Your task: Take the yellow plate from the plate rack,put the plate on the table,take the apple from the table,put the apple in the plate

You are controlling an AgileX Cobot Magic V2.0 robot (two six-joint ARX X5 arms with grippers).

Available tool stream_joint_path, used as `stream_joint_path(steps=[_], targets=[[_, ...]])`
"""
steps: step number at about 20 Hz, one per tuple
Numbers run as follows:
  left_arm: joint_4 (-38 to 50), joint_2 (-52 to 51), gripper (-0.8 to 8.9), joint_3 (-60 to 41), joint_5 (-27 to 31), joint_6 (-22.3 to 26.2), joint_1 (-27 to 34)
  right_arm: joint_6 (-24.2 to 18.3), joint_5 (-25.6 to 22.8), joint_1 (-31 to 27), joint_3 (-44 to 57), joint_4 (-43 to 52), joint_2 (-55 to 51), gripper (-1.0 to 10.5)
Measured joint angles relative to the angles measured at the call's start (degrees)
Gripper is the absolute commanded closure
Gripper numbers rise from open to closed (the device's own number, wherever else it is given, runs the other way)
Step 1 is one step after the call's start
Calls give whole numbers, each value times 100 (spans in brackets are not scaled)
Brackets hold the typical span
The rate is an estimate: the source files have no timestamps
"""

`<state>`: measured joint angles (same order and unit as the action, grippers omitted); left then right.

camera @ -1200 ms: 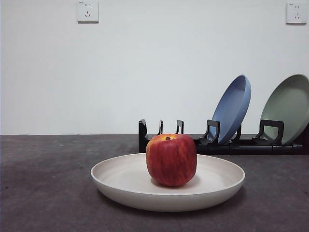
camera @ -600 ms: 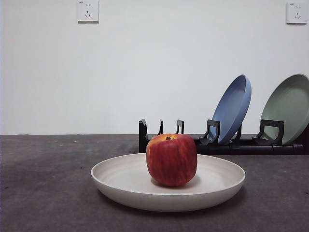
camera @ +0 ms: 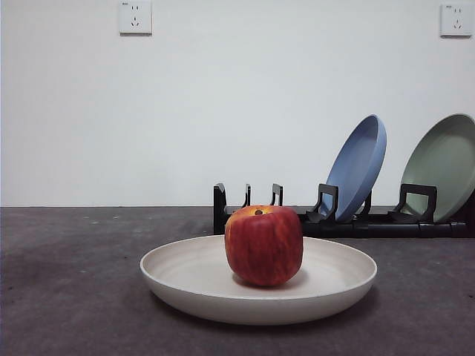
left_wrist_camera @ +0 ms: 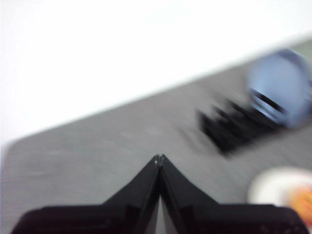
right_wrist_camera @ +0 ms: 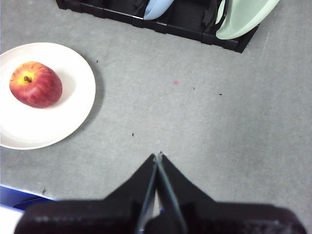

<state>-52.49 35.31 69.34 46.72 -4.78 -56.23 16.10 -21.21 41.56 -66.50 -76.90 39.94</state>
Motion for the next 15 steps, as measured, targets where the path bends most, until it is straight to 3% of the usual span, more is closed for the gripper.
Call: stream_joint_path(steps=[2,7,10,12,15], targets=[[964,-313,817,-444,-313,437,857,-2,0,0,0,0,0,946],[3845,-1589,817,-2605,-3351,1436,3410,0,-2,0,0,0,0,946],[4144,-2055,817,-3694,-4754,1576,4301,0,-2,0,0,0,0,946],[4142,-2203,817,-4317,-5143,1569,4725,0,0,0,0,0,0,946],[4140,-2538,817,-5112,-5193,1475,4994,0,-2,0,0,0,0,946]])
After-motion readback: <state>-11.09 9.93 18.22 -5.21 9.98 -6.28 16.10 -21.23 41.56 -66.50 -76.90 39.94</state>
